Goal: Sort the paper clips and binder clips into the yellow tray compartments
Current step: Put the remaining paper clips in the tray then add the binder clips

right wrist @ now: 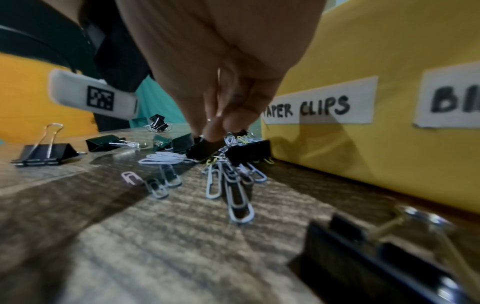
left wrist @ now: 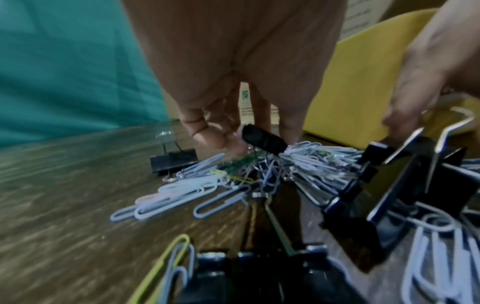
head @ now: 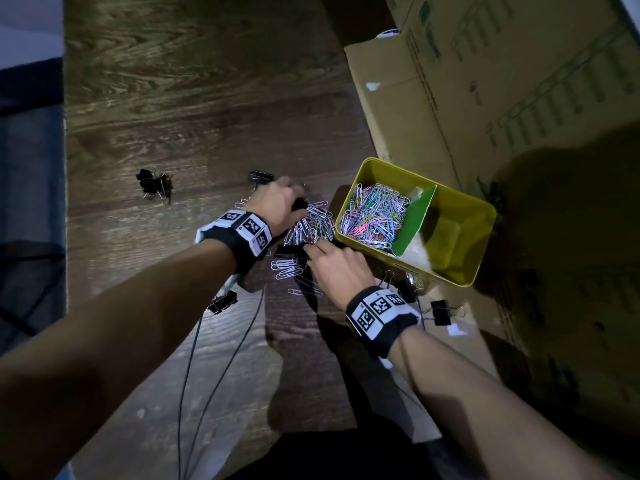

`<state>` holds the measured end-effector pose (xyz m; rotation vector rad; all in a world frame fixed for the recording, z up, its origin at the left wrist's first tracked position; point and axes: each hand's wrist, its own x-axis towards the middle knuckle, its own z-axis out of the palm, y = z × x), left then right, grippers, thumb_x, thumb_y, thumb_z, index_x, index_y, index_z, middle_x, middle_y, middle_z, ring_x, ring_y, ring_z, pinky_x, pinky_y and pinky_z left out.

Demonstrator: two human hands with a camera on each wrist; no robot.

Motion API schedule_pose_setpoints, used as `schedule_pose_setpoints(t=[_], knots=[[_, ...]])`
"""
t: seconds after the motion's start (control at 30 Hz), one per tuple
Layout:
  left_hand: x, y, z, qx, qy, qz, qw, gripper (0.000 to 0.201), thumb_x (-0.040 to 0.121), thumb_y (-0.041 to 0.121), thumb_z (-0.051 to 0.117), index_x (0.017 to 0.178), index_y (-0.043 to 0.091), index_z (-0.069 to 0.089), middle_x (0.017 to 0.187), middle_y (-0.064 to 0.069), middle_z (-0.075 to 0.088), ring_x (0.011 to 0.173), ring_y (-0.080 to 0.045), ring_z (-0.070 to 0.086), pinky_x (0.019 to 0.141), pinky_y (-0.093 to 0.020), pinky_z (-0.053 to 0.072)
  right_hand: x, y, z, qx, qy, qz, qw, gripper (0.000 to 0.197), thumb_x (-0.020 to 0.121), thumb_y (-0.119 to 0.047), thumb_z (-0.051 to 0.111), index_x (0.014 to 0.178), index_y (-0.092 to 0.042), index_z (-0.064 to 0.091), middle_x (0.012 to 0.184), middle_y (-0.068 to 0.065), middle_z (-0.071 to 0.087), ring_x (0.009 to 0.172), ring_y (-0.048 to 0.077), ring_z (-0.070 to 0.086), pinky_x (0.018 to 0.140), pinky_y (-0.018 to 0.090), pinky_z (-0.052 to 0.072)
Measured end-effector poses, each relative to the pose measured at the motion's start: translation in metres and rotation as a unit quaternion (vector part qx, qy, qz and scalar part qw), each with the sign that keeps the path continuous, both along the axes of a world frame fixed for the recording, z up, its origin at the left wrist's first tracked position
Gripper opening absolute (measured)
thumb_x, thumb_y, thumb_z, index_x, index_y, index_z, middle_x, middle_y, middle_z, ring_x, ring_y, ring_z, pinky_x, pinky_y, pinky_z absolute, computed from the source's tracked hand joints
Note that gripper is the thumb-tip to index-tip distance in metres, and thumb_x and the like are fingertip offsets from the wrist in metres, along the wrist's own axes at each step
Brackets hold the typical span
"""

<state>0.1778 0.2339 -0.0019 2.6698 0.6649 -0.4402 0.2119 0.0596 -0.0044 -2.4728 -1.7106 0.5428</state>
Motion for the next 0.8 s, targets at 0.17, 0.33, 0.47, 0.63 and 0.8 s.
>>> schedule_pose_setpoints(t=[0.17, 0.33, 0.47, 0.63, 0.8], knots=[[0.005, 0.007, 0.002, -0.034, -0.102, 0.07, 0.992, 0.032, 0.084, 0.03, 0.064, 0.11, 0.011, 0.062, 0.103, -0.014, 0.058, 0.095, -0.035, 0.059, 0.085, -0.041, 0.048, 0.004, -0.013, -0.008, 0.108, 0.093, 0.0, 0.99, 0.023, 0.083, 0.0, 0.062, 0.103, -0.01, 0.066, 0.101, 0.006, 0.062, 0.062, 0.035, 0.065, 0.053, 0.044, 0.054], [0.027, 0.028, 0.004, -0.056, -0.117, 0.145, 0.981, 0.032, 0.084, 0.026, 0.065, 0.114, 0.015, 0.062, 0.112, -0.016, 0.059, 0.105, -0.033, 0.056, 0.094, -0.039, 0.045, 0.0, -0.033, 0.008, 0.258, 0.199, -0.084, 0.942, 0.015, 0.089, -0.006, 0.06, 0.099, -0.008, 0.071, 0.093, 0.005, 0.065, 0.074, 0.022, 0.064, 0.071, 0.035, 0.054], [0.018, 0.035, 0.007, -0.072, -0.133, 0.107, 0.983, 0.04, 0.084, 0.02, 0.063, 0.123, 0.019, 0.057, 0.122, -0.011, 0.055, 0.106, -0.028, 0.056, 0.096, -0.039, 0.046, 0.005, -0.059, 0.016, 0.265, 0.162, -0.111, 0.944, 0.016, 0.083, -0.003, 0.065, 0.095, -0.011, 0.072, 0.088, 0.003, 0.065, 0.077, 0.018, 0.061, 0.072, 0.029, 0.053], [-0.034, 0.026, 0.018, -0.034, -0.159, 0.059, 0.985, 0.018, 0.085, 0.018, 0.061, 0.101, 0.012, 0.068, 0.098, -0.012, 0.061, 0.087, -0.028, 0.06, 0.081, -0.033, 0.047, 0.015, -0.093, 0.008, 0.13, 0.018, -0.169, 0.977, 0.025, 0.073, -0.002, 0.069, 0.092, -0.018, 0.071, 0.081, 0.003, 0.066, 0.074, 0.027, 0.063, 0.061, 0.034, 0.055], [-0.091, 0.0, 0.003, -0.067, -0.091, 0.038, 0.993, 0.019, 0.076, 0.029, 0.071, 0.088, 0.015, 0.067, 0.087, -0.008, 0.063, 0.08, -0.028, 0.061, 0.072, -0.03, 0.048, 0.016, -0.105, 0.003, 0.061, -0.055, -0.209, 0.974, 0.026, 0.064, -0.003, 0.075, 0.085, -0.017, 0.073, 0.087, 0.004, 0.068, 0.076, 0.027, 0.064, 0.069, 0.032, 0.051]])
